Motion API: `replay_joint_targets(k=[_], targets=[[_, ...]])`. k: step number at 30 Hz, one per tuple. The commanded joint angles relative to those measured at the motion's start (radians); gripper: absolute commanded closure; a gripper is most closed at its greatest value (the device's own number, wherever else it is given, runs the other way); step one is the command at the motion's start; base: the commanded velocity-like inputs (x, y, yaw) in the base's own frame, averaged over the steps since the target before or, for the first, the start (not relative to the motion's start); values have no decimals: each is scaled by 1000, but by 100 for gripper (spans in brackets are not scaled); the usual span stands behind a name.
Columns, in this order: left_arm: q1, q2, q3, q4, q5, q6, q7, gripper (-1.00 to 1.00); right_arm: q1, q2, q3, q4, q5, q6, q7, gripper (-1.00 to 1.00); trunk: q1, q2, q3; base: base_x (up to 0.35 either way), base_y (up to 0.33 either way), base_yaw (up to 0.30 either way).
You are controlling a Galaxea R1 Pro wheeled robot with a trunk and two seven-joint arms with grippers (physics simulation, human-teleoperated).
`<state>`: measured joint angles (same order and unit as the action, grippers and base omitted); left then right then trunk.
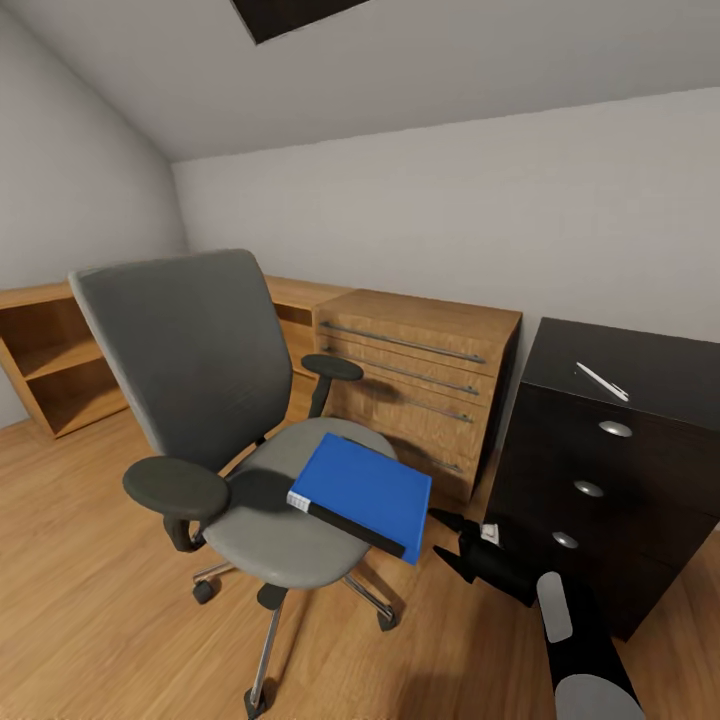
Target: In the bedroom, organize the workspace by keeping the computer under the desk, ensuring the monitor is on the desk, placing the keyboard on the desk next to the monitor, placing the mouse on the desk next to the keyboard, moving the folder from the swivel chair onto the desk next to the mouse, stacking the notebook on top of the folder with the pen on top of the notebook, and positioning the swivel chair next to the desk.
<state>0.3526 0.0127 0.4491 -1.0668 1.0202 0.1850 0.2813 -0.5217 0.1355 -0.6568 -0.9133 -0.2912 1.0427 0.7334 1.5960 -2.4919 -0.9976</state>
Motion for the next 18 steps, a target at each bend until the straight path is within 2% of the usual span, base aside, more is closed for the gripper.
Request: replay_joint_targets(k=[1, 12, 18], targets=[[0, 0, 0, -2, 8, 4, 6, -100, -1, 1, -4, 0, 7, 4, 9, -100, 4, -8, -4, 0, 0, 0], [0, 0, 0, -2, 8, 3, 11, -100, -3, -9, -4, 1, 6, 4, 12, -100, 9, -11, -47, 0, 0, 0], [0, 1, -1, -2, 4, 2, 9, -100, -3, -17, -2, 2, 7, 4, 11, -100, 9, -11, -47, 0, 0, 0]])
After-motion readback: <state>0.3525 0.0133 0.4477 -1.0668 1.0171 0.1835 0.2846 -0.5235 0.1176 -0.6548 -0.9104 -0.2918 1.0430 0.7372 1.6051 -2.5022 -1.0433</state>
